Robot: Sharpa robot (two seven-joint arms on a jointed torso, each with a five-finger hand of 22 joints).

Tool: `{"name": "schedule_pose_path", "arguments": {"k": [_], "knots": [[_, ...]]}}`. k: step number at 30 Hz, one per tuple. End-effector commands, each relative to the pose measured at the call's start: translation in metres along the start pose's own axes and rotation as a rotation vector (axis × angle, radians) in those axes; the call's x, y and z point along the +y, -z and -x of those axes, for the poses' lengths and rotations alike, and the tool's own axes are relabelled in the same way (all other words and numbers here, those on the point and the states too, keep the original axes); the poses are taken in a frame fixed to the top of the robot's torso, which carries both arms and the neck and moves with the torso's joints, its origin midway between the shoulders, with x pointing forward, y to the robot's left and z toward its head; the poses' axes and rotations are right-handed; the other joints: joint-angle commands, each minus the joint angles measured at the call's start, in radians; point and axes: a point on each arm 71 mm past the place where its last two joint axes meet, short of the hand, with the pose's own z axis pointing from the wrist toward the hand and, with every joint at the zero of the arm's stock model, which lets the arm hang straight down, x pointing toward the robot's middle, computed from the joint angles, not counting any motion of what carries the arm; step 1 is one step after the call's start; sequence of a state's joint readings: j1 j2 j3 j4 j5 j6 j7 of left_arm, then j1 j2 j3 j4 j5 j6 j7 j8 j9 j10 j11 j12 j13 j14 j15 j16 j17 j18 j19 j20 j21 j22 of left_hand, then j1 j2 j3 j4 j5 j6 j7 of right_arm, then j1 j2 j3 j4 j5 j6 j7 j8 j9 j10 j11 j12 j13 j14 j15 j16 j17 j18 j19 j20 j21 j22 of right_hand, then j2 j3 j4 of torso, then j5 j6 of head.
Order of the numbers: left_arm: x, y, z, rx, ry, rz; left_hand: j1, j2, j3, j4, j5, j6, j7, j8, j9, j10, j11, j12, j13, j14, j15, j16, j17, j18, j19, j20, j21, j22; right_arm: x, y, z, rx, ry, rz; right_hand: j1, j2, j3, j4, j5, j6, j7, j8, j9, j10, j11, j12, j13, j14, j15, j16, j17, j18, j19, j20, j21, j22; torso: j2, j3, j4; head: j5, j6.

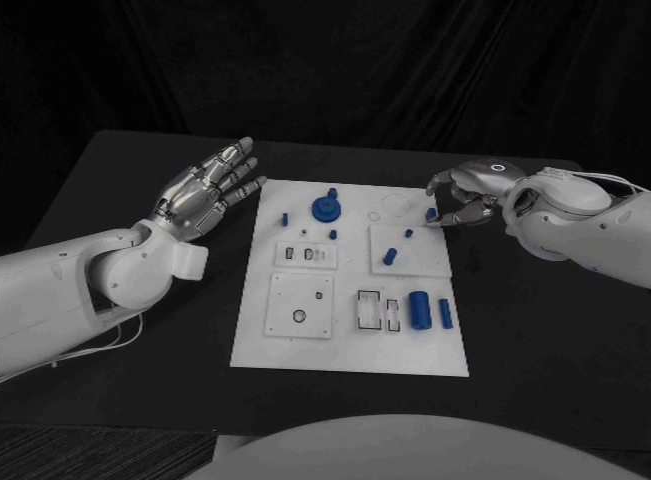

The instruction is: Assemble the parts on the task board

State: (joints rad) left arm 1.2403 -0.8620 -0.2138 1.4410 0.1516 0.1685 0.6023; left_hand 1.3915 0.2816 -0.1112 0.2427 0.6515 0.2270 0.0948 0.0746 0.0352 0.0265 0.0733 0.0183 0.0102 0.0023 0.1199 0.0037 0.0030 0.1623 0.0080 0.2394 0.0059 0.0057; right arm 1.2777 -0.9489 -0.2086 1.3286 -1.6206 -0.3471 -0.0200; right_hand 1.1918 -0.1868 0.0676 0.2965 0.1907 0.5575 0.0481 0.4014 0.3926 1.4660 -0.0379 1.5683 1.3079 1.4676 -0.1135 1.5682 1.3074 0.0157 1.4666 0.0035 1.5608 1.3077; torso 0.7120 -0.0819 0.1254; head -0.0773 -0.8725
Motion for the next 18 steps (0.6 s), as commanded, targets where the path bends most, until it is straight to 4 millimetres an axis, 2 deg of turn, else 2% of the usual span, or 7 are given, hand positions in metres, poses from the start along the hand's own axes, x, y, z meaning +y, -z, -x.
{"name": "schedule_pose_path", "arguments": {"k": [1, 5, 6, 11, 17, 18], "knots": [[0.0007, -0.0006, -0.002, 0.016, 0.011, -0.005, 0.006, 0.001, 0.006, -0.001, 0.005, 0.002, 0.005, 0.006, 0.001, -0.001, 0.003, 0.004, 0.001, 0.0, 0.004, 0.003, 0.0, 0.017, -0.002, -0.002, 0.0, -0.001, 0.0005, 0.0012, -0.0035, 0.02, 0.001, 0.012, 0.011, 0.004, 0.005, -0.001, 0.026, -0.017, 0.002, 0.031, 0.013, 0.105, 0.003, 0.003, 0.263, 0.103, 0.008, 0.003, 0.263, -0.014, 0.101, 0.005, 0.004, 0.261, 0.0, 0.0004, 0.0006, -0.001, 0.0], [0.001, -0.0004, -0.0018, 0.016, 0.011, -0.004, 0.006, 0.001, 0.006, -0.001, 0.005, 0.002, 0.005, 0.006, 0.001, -0.001, 0.003, 0.004, 0.001, 0.0, 0.004, 0.003, 0.0, 0.017, -0.002, -0.002, 0.0, -0.001, 0.0008, 0.0013, -0.0057, 0.03, 0.0, 0.014, 0.03, 0.013, 0.013, -0.002, 0.08, -0.035, 0.001, 0.074, 0.031, 0.105, 0.002, 0.003, 0.263, 0.103, 0.008, 0.003, 0.263, -0.014, 0.101, 0.004, 0.004, 0.261, 0.0, 0.0, 0.001, 0.0, 0.0], [0.0011, -0.0003, -0.0018, 0.016, 0.012, -0.003, 0.006, 0.001, 0.006, -0.001, 0.005, 0.002, 0.005, 0.006, 0.001, -0.001, 0.003, 0.004, 0.001, 0.0, 0.004, 0.003, 0.0, 0.017, -0.002, -0.002, 0.0, -0.001, 0.0009, 0.0013, -0.0064, 0.032, 0.0, 0.014, 0.041, 0.016, 0.017, -0.003, 0.112, -0.044, 0.0, 0.094, 0.04, 0.105, 0.002, 0.003, 0.263, 0.103, 0.007, 0.003, 0.263, -0.014, 0.1, 0.004, 0.004, 0.26, 0.0, -0.0001, 0.001, 0.0, 0.0], [0.0015, 0.0, -0.0016, 0.016, 0.013, -0.002, 0.006, 0.001, 0.006, -0.001, 0.005, 0.002, 0.005, 0.006, 0.001, -0.001, 0.003, 0.004, 0.001, 0.0, 0.004, 0.003, 0.0, 0.017, -0.002, -0.002, 0.0, -0.001, 0.0017, 0.0014, -0.0103, 0.043, -0.002, 0.012, 0.063, 0.022, 0.023, -0.004, 0.141, -0.058, 0.001, 0.123, 0.053, 0.105, 0.002, 0.003, 0.263, 0.103, 0.008, 0.003, 0.263, -0.014, 0.1, 0.004, 0.004, 0.26, 0.0, -0.0002, 0.0005, 0.001, 0.0], [0.002, 0.0002, -0.0015, 0.016, 0.013, 0.0, 0.006, 0.001, 0.007, 0.0, 0.005, 0.001, 0.005, 0.006, 0.001, -0.001, 0.003, 0.004, 0.001, 0.0, 0.004, 0.004, 0.0, 0.017, -0.002, -0.002, 0.0, -0.001, 0.0016, 0.001, -0.0123, 0.045, -0.003, 0.009, 0.079, 0.032, 0.03, -0.006, 0.195, -0.074, 0.002, 0.155, 0.067, 0.105, 0.003, 0.003, 0.263, 0.103, 0.008, 0.003, 0.263, -0.013, 0.1, 0.005, 0.003, 0.26, 0.0, 0.0005, 0.0008, 0.0, 0.0], [0.0021, 0.0003, -0.0014, 0.016, 0.014, 0.001, 0.006, 0.001, 0.007, 0.0, 0.005, 0.001, 0.005, 0.006, 0.001, -0.001, 0.003, 0.004, 0.001, 0.0, 0.004, 0.004, 0.0, 0.017, -0.002, -0.002, 0.0, -0.001, 0.0012, 0.001, -0.0125, 0.046, -0.002, 0.007, 0.085, 0.036, 0.034, -0.006, 0.231, -0.082, 0.002, 0.167, 0.07, 0.105, 0.003, 0.003, 0.263, 0.103, 0.009, 0.003, 0.263, -0.013, 0.1, 0.005, 0.002, 0.26, 0.0, 0.0005, 0.0008, 0.0, 0.0]]}}
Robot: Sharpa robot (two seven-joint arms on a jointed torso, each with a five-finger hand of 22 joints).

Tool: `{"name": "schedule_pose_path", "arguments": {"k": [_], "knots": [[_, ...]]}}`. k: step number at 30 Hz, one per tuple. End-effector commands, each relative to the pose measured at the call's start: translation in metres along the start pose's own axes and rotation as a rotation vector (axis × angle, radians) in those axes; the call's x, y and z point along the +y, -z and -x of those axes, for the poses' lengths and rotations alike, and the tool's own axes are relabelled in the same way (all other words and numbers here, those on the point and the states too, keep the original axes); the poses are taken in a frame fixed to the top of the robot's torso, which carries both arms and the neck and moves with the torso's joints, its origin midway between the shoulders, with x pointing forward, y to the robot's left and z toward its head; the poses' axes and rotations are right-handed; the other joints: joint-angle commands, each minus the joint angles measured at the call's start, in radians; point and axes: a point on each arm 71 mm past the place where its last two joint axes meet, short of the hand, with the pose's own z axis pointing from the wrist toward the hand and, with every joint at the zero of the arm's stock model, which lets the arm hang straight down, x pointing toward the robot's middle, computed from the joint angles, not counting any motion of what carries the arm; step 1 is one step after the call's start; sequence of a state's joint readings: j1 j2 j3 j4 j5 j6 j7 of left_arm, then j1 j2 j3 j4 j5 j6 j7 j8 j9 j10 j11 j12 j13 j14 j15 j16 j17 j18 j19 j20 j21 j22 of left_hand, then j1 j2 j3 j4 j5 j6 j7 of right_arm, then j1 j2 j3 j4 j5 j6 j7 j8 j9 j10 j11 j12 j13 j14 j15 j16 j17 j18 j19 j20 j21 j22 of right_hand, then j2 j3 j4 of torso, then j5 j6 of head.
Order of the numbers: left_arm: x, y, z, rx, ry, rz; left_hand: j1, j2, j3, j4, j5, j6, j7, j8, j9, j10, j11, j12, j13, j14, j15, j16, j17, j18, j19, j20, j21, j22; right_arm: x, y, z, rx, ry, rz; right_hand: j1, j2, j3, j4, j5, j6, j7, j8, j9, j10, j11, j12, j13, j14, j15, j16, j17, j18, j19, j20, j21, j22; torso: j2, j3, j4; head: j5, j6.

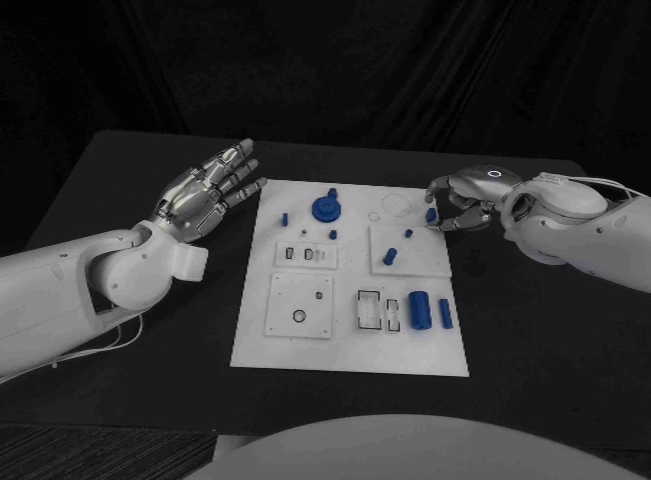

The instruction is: Assemble the parts on the task board

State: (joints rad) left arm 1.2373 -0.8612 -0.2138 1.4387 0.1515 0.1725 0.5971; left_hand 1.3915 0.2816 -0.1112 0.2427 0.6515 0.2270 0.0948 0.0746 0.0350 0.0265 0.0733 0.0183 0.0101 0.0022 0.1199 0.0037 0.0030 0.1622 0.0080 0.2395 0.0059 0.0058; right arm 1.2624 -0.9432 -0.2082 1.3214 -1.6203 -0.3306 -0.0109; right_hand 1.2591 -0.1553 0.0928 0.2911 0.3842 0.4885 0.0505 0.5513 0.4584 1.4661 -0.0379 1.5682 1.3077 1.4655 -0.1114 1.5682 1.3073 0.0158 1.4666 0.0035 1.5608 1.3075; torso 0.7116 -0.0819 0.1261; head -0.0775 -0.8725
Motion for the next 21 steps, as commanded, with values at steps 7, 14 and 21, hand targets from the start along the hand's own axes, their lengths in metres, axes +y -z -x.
{"name": "schedule_pose_path", "arguments": {"k": [7, 14, 21], "knots": [[0.001, -0.0002, -0.0018, 0.017, 0.012, -0.002, 0.006, 0.001, 0.007, 0.0, 0.005, 0.001, 0.005, 0.006, 0.001, -0.001, 0.003, 0.004, 0.001, 0.0, 0.004, 0.004, 0.0, 0.017, -0.002, -0.002, 0.0, -0.001, -0.0027, 0.0002, -0.0042, 0.018, 0.004, -0.012, 0.031, 0.014, 0.019, -0.003, 0.102, -0.023, 0.0, 0.039, 0.009, 0.105, 0.004, 0.003, 0.263, 0.105, 0.008, 0.003, 0.263, -0.013, 0.098, 0.006, 0.0, 0.259, 0.0, 0.0001, 0.0002, 0.001, 0.0], [0.0017, -0.0001, -0.0018, 0.019, 0.014, 0.002, 0.006, 0.001, 0.007, 0.0, 0.005, 0.001, 0.005, 0.006, 0.001, -0.001, 0.003, 0.004, 0.001, 0.0, 0.004, 0.004, 0.0, 0.017, -0.002, -0.002, 0.0, -0.001, -0.0035, -0.0008, -0.0043, 0.018, 0.005, -0.019, 0.037, 0.02, 0.025, -0.005, 0.123, -0.022, 0.001, 0.047, 0.009, 0.105, 0.005, 0.003, 0.263, 0.105, 0.008, 0.003, 0.263, -0.013, 0.098, 0.007, 0.0, 0.259, 0.0, 0.0, 0.0002, 0.0, 0.0], [0.0024, -0.0001, -0.002, 0.02, 0.016, 0.006, 0.006, 0.001, 0.007, 0.0, 0.005, 0.001, 0.005, 0.006, 0.001, -0.001, 0.003, 0.004, 0.001, 0.0, 0.004, 0.004, 0.0, 0.017, -0.002, -0.002, 0.0, -0.001, -0.0052, -0.0019, -0.0048, 0.023, 0.007, -0.031, 0.044, 0.026, 0.033, -0.006, 0.151, -0.016, 0.003, 0.056, 0.009, 0.105, 0.005, 0.003, 0.263, 0.105, 0.009, 0.003, 0.263, -0.012, 0.097, 0.008, -0.003, 0.258, 0.0, 0.0, 0.0, 0.001, 0.0]]}}
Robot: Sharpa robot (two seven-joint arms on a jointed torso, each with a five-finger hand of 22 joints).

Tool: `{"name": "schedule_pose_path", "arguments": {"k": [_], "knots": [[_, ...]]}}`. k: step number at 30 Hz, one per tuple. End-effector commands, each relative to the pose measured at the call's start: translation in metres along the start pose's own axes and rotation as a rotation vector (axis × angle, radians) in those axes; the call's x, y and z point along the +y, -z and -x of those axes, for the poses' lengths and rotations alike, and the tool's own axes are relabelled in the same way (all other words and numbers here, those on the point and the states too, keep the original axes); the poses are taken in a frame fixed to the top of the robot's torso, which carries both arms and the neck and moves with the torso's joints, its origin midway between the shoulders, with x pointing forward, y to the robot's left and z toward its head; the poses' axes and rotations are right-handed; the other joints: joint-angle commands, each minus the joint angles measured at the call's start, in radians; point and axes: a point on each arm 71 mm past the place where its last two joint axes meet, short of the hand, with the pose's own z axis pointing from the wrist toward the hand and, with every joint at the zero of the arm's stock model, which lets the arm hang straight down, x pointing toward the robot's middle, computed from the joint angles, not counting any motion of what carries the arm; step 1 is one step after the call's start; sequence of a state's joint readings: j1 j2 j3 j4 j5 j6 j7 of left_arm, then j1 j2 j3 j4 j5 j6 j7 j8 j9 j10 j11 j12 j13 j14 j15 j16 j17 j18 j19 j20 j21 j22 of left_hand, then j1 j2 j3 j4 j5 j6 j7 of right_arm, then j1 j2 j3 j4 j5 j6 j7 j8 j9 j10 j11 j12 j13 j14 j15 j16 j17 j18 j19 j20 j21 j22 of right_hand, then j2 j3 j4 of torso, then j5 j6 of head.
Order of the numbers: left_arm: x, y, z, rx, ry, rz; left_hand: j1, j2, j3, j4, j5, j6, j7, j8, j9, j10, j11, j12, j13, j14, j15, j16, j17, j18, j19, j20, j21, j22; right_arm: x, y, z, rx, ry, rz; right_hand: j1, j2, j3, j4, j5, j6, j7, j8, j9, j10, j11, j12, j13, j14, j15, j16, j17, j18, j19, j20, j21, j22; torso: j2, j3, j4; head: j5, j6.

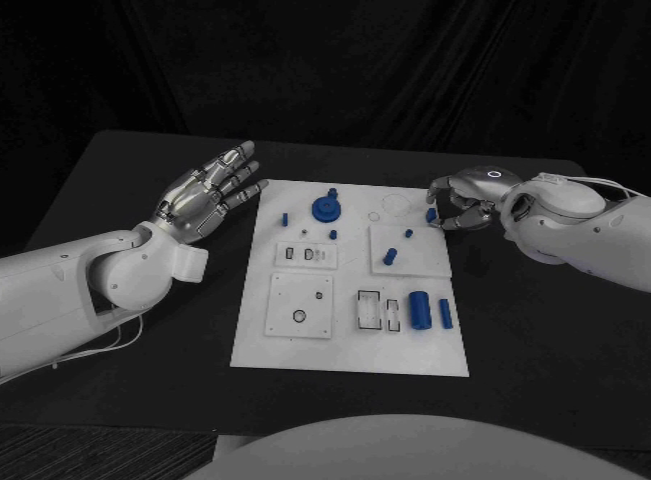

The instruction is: Assemble the parts on the task board

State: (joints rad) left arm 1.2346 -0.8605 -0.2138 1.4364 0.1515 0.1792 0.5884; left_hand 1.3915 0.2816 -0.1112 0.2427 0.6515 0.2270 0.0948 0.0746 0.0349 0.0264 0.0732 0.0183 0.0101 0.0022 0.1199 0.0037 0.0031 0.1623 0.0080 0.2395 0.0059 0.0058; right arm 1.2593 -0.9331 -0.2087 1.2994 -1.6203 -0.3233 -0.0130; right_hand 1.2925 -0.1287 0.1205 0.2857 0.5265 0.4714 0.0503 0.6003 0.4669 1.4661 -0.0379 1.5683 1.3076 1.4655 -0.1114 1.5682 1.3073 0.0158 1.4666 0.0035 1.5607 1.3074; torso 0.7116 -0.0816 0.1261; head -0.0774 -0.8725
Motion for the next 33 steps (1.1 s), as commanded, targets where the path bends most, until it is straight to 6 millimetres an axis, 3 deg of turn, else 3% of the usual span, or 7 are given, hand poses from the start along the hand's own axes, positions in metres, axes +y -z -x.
{"name": "schedule_pose_path", "arguments": {"k": [1, 24, 33], "knots": [[0.0007, -0.0006, -0.0022, 0.017, 0.011, -0.004, 0.006, 0.001, 0.007, 0.0, 0.005, 0.001, 0.005, 0.006, 0.001, -0.001, 0.003, 0.004, 0.001, 0.0, 0.004, 0.004, 0.0, 0.017, -0.002, -0.002, 0.0, -0.001, -0.0017, 0.0001, -0.0022, 0.012, 0.002, -0.019, 0.011, 0.001, 0.006, -0.001, 0.011, 0.003, 0.003, 0.008, 0.001, 0.105, 0.005, 0.003, 0.263, 0.105, 0.01, 0.003, 0.263, -0.012, 0.097, 0.008, -0.002, 0.258, 0.0, -0.0003, 0.0001, 0.0, 0.0], [0.0019, -0.0006, -0.0008, 0.02, 0.014, 0.009, 0.005, 0.001, 0.009, 0.002, 0.005, 0.0, 0.005, 0.007, 0.001, -0.001, 0.004, 0.004, 0.001, 0.0, 0.005, 0.004, 0.0, 0.017, -0.002, -0.002, -0.001, -0.001, 0.0009, -0.0032, -0.0026, 0.008, 0.003, -0.017, 0.017, 0.011, 0.016, -0.006, 0.007, 0.066, -0.002, 0.068, 0.025, 0.105, 0.003, 0.003, 0.263, 0.105, 0.008, 0.003, 0.263, -0.012, 0.097, 0.008, -0.003, 0.258, 0.0, -0.0001, 0.0008, -0.001, 0.0], [0.002, -0.0003, -0.0007, 0.02, 0.014, 0.012, 0.005, 0.001, 0.009, 0.002, 0.005, 0.0, 0.005, 0.007, 0.001, -0.001, 0.004, 0.004, 0.001, 0.0, 0.005, 0.004, 0.0, 0.017, -0.002, -0.002, -0.001, -0.001, 0.0014, -0.0036, -0.003, 0.01, 0.003, -0.018, 0.031, 0.023, 0.03, -0.013, 0.028, 0.095, -0.006, 0.086, 0.033, 0.105, -0.001, 0.003, 0.263, 0.105, 0.005, 0.003, 0.263, -0.011, 0.095, 0.005, -0.006, 0.257, 0.001, -0.0008, 0.0001, 0.0, 0.0]]}}
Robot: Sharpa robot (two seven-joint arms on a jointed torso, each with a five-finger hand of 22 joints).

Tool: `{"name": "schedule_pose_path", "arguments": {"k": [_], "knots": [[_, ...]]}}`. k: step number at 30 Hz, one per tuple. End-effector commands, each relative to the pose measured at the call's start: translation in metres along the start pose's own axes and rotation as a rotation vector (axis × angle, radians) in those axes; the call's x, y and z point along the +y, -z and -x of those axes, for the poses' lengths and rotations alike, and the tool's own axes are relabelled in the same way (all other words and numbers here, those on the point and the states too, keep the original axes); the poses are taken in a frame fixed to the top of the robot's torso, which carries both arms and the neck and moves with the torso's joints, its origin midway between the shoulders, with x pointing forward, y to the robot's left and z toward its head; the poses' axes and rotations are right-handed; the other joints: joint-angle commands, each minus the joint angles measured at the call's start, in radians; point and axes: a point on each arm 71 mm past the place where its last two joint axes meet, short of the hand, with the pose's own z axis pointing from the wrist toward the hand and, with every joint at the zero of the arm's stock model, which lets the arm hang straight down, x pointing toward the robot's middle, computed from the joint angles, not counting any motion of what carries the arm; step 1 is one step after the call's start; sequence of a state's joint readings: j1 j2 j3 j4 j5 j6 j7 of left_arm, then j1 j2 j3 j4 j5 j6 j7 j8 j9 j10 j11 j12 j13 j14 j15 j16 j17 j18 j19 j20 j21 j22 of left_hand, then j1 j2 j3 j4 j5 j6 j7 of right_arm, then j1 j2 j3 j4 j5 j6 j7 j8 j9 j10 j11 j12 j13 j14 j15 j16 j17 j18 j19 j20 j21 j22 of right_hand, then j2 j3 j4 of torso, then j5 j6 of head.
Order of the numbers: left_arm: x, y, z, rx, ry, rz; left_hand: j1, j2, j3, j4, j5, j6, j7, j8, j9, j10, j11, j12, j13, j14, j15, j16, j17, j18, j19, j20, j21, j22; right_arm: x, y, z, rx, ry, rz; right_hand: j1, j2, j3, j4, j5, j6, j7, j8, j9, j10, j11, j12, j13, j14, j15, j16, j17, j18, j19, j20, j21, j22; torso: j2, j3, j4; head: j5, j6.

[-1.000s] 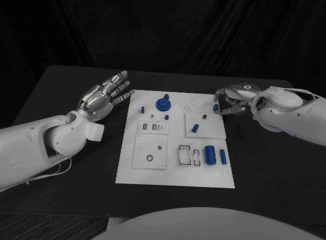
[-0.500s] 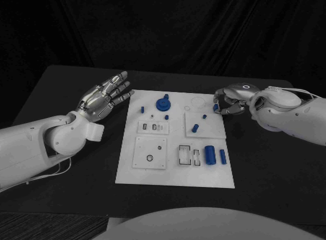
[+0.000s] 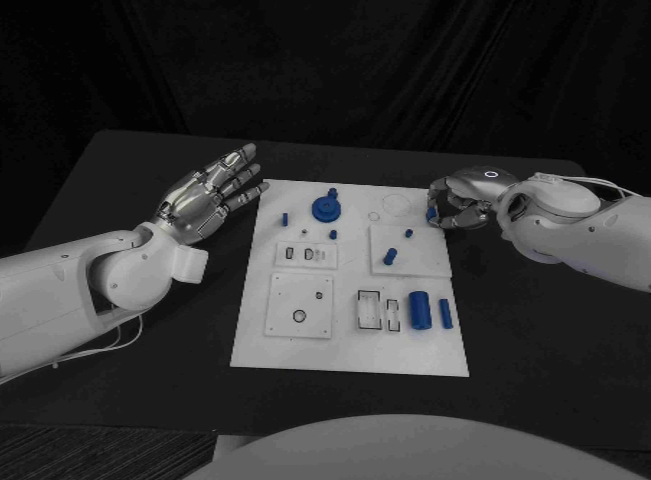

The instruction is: Assemble the parts on the task board

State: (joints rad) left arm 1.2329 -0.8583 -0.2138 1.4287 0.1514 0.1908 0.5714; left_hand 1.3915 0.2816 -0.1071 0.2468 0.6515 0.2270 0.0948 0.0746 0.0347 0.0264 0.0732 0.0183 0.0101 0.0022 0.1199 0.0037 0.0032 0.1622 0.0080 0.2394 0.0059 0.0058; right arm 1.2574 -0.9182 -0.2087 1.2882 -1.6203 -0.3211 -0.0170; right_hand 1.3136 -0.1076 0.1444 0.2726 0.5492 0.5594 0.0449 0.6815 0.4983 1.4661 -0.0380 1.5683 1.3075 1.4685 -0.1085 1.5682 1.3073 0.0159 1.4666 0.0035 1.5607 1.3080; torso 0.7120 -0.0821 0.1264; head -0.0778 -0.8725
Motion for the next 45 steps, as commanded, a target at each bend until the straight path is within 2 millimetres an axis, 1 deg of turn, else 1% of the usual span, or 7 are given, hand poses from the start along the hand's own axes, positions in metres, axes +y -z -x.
{"name": "schedule_pose_path", "arguments": {"k": [1, 17, 28, 33, 38, 43, 45], "knots": [[0.0, 0.0, -0.002, 0.015, 0.01, -0.006, 0.005, 0.001, 0.005, -0.002, 0.005, 0.0, 0.005, 0.007, 0.001, -0.001, 0.004, 0.004, 0.001, 0.0, 0.005, 0.004, 0.0, 0.017, -0.002, -0.002, -0.001, -0.001, -0.001, 0.0, -0.002, 0.006, 0.002, -0.018, 0.011, 0.003, 0.008, 0.0, 0.007, 0.009, -0.001, 0.006, 0.002, 0.105, -0.001, 0.003, 0.263, 0.102, 0.002, 0.003, 0.263, -0.011, 0.095, 0.005, -0.006, 0.256, 0.0, -0.0003, -0.0001, 0.0, 0.0], [0.001, 0.0, -0.002, 0.016, 0.011, -0.002, 0.005, 0.001, 0.006, -0.001, 0.005, -0.002, 0.005, 0.007, 0.001, -0.001, 0.005, 0.005, 0.001, 0.0, 0.005, 0.004, 0.0, 0.017, -0.002, -0.002, -0.001, -0.001, -0.001, 0.0, -0.002, 0.004, -0.01, -0.027, 0.035, 0.023, 0.034, -0.016, 0.027, 0.031, -0.007, 0.011, 0.003, 0.105, -0.006, 0.003, 0.263, 0.102, -0.002, 0.003, 0.263, -0.01, 0.093, 0.001, -0.009, 0.255, 0.0, -0.0002, -0.0002, 0.001, 0.0], [0.0, 0.002, 0.0, 0.007, 0.007, -0.002, 0.005, 0.001, 0.006, -0.001, 0.005, -0.002, 0.005, 0.007, 0.001, -0.001, 0.005, 0.005, 0.001, 0.0, 0.005, 0.004, 0.0, 0.017, -0.002, -0.002, -0.001, -0.001, 0.008, 0.003, 0.007, -0.104, -0.025, -0.001, 0.038, 0.027, 0.041, -0.022, 0.028, 0.06, -0.009, 0.018, 0.003, 0.105, -0.009, 0.003, 0.263, 0.102, -0.004, 0.003, 0.263, -0.01, 0.093, -0.001, -0.009, 0.255, 0.0, -0.0003, -0.0002, 0.01, 0.0], [0.0, 0.002, 0.0, 0.004, 0.006, 0.001, 0.005, 0.0, 0.008, -0.001, 0.005, 0.001, 0.005, 0.008, 0.001, 0.0, 0.006, 0.006, 0.002, 0.0, 0.005, 0.005, 0.0, 0.017, -0.001, -0.002, 0.0, -0.001, 0.028, 0.006, 0.025, -0.181, -0.046, 0.052, 0.04, 0.026, 0.044, -0.026, 0.032, 0.075, -0.008, 0.019, 0.002, 0.105, -0.009, 0.003, 0.263, 0.102, -0.003, 0.003, 0.263, -0.01, 0.093, -0.001, -0.008, 0.255, 0.0, -0.0002, -0.0006, 0.008, 0.0], [0.001, 0.001, -0.001, 0.004, 0.005, 0.003, 0.005, -0.001, 0.008, 0.0, 0.005, 0.002, 0.006, 0.009, 0.002, 0.001, 0.006, 0.007, 0.002, 0.0, 0.005, 0.005, 0.0, 0.017, -0.001, -0.002, 0.0, -0.001, 0.063, 0.009, 0.045, -0.239, -0.066, 0.128, 0.039, 0.027, 0.045, -0.026, 0.033, 0.078, -0.007, 0.018, 0.001, 0.105, -0.009, 0.003, 0.263, 0.102, -0.002, 0.003, 0.263, -0.01, 0.093, -0.001, -0.01, 0.255, 0.0, -0.0012, -0.0028, 0.004, 0.0], [0.001, 0.0, -0.002, 0.007, 0.006, 0.005, 0.005, -0.001, 0.008, 0.0, 0.005, 0.002, 0.006, 0.009, 0.002, 0.001, 0.006, 0.007, 0.002, 0.0, 0.005, 0.005, 0.0, 0.017, -0.001, -0.002, 0.0, -0.001, 0.099, 0.003, 0.05, -0.235, -0.061, 0.201, 0.038, 0.028, 0.045, -0.026, 0.035, 0.081, -0.006, 0.017, 0.001, 0.105, -0.009, 0.003, 0.263, 0.102, -0.001, 0.003, 0.263, -0.008, 0.09, 0.0, -0.014, 0.253, -0.001, -0.0012, 0.0004, -0.005, 0.0], [0.001, 0.0, -0.002, 0.008, 0.006, 0.006, 0.005, -0.001, 0.008, 0.0, 0.005, 0.002, 0.006, 0.009, 0.002, 0.001, 0.006, 0.007, 0.002, 0.0, 0.005, 0.005, 0.0, 0.017, -0.001, -0.002, 0.0, -0.001, 0.108, 0.001, 0.05, -0.232, -0.062, 0.215, 0.038, 0.027, 0.045, -0.026, 0.035, 0.081, -0.005, 0.016, 0.0, 0.105, -0.009, 0.003, 0.263, 0.102, -0.001, 0.003, 0.263, -0.008, 0.089, 0.0, -0.016, 0.252, -0.001, -0.0006, 0.0017, -0.01, 0.0]]}}
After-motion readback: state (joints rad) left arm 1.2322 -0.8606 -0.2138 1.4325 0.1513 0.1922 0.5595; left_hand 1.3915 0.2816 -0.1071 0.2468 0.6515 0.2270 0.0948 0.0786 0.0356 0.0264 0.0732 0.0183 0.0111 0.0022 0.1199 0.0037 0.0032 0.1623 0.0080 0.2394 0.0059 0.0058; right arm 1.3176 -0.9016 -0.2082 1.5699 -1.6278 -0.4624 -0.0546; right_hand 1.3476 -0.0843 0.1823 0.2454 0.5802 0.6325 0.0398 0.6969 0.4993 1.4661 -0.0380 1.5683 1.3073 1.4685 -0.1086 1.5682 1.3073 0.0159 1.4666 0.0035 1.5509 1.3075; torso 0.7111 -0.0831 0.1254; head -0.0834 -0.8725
